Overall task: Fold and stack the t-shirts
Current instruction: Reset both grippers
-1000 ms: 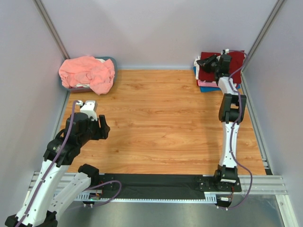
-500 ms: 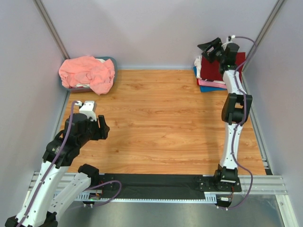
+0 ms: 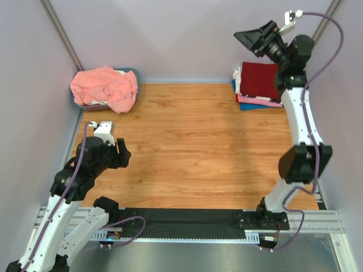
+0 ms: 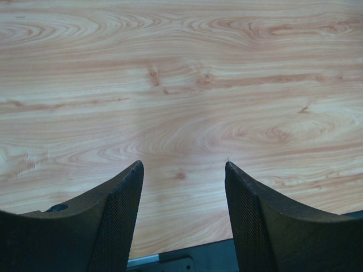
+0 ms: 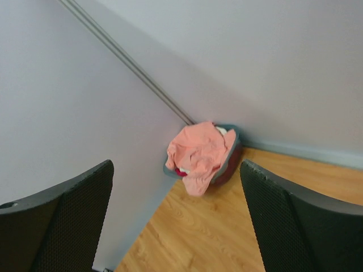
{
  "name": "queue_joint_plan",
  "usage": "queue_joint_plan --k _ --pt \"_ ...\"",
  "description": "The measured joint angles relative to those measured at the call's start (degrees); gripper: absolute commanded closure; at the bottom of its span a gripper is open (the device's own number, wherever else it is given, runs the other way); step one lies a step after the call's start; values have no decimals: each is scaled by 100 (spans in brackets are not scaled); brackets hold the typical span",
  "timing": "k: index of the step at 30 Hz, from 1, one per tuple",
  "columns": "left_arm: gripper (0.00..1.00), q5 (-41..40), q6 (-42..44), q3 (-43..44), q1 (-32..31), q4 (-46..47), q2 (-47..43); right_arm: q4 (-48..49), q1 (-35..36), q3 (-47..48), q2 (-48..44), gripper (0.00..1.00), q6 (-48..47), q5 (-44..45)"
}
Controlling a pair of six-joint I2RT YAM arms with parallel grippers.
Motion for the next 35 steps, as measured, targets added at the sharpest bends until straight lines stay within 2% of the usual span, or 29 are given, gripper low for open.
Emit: queue_joint_plan --k 2,6,8,14,17,20,25,35 --pt "33 -2 0 0 0 0 -7 -350 376 -966 -861 5 -501 402" --pt "32 -48 -2 0 0 0 -39 -929 1853 -2933 -2210 7 -1534 1606" --pt "32 -85 -2 -2 0 0 -61 -1054 2533 -3845 -2465 7 -1735 1958" --pt "31 -160 -2 -98 0 39 -114 -1458 3567 -6118 -2474 3 -1727 2955" --pt "31 -195 -2 -118 0 42 -114 -1449 4089 -6607 -2540 0 -1650 3318" --pt "31 -227 0 -133 0 44 -114 -682 4387 -7200 -2741 0 -1545 3458" --pt "30 -278 26 -219 0 151 -201 223 4402 -8157 -2885 0 -1438 3534" --pt "29 -380 74 -422 0 286 -581 1585 4404 -8583 -3018 0 -1434 3375"
